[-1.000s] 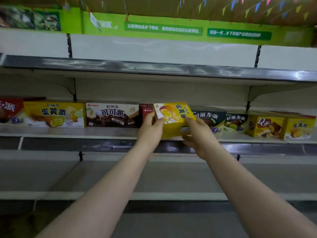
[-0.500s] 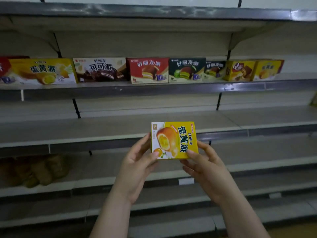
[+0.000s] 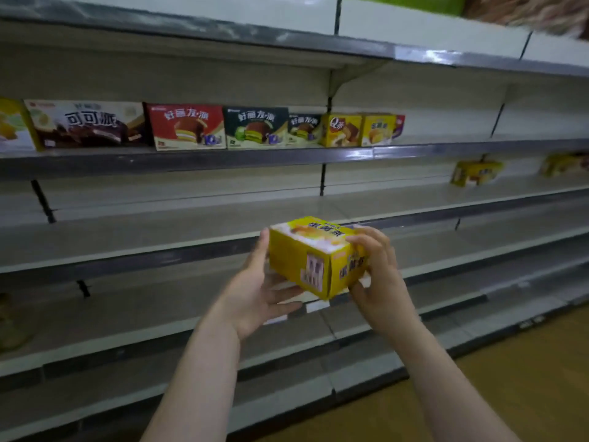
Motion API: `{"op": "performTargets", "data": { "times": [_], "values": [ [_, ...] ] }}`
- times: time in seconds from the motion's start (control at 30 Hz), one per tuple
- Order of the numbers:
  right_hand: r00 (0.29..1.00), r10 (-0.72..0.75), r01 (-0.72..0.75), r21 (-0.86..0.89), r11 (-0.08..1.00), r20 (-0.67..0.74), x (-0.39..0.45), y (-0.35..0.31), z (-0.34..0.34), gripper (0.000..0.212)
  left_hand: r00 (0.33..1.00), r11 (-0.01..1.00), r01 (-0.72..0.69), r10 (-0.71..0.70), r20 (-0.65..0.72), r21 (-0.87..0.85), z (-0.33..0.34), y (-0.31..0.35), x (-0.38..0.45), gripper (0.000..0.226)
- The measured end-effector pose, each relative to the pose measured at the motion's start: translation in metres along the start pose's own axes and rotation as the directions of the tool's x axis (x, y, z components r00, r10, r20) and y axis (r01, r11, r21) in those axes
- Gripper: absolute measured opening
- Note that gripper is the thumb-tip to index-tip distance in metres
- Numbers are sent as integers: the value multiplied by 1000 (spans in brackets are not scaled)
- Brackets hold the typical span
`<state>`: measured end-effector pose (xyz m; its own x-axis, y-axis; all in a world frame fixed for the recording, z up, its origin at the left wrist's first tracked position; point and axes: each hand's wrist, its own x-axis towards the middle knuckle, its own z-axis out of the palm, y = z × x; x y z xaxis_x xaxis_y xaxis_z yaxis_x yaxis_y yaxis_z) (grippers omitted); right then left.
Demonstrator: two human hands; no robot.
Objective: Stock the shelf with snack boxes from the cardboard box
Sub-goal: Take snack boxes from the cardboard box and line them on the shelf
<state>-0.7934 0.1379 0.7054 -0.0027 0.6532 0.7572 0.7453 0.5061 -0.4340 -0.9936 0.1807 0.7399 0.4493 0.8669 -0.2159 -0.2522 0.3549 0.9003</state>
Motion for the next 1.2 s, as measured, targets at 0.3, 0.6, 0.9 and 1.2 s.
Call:
{"op": "performTargets", "data": {
  "times": [0.3, 0.6, 0.9, 1.2],
  "values": [
    [980, 164, -155, 88, 984, -115, 20, 83, -71, 70, 973, 926, -228, 208, -99, -301, 111, -31, 60, 38],
    [732, 592, -667, 533, 521, 337, 56, 160, -155, 39, 936, 922, -336, 302, -182, -193, 228, -61, 136, 34],
    [814, 480, -563, 651, 509, 329, 171, 254, -183, 49, 838, 713, -301, 515, -182, 633, 275, 21, 238, 28],
    [929, 198, -352, 577, 737, 314, 317, 317, -164, 58, 763, 504, -373, 645, -52, 779, 277, 139, 331, 48]
  ]
}}
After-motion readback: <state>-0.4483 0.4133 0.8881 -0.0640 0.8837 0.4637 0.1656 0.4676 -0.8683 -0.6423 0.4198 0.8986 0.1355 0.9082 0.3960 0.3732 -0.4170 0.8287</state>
